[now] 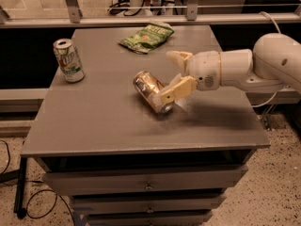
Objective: Knock orange can over
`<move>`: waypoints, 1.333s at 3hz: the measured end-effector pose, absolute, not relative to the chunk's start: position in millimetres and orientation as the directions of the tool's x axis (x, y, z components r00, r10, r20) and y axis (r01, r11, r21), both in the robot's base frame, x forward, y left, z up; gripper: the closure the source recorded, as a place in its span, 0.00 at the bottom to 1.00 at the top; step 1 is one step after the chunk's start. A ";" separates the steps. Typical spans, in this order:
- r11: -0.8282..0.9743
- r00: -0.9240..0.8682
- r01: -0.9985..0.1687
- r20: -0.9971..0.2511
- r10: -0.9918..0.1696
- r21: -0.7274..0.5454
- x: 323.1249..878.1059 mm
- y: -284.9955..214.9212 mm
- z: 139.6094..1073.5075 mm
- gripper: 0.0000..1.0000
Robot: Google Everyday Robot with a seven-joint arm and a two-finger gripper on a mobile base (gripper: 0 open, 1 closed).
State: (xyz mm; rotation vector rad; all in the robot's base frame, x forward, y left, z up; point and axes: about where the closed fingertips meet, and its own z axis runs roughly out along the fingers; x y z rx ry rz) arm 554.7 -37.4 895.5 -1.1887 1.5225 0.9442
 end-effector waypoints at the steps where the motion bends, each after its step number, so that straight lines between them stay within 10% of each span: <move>1: 0.238 -0.069 -0.971 -0.962 -0.264 0.005 566.0 -47.3 894.8 0.00; 4: 0.280 -0.008 -0.954 -0.922 -0.388 -0.110 560.0 -156.1 917.4 0.00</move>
Offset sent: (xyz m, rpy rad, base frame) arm 0.0036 -0.1320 0.0015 -0.1792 -0.0580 -0.0814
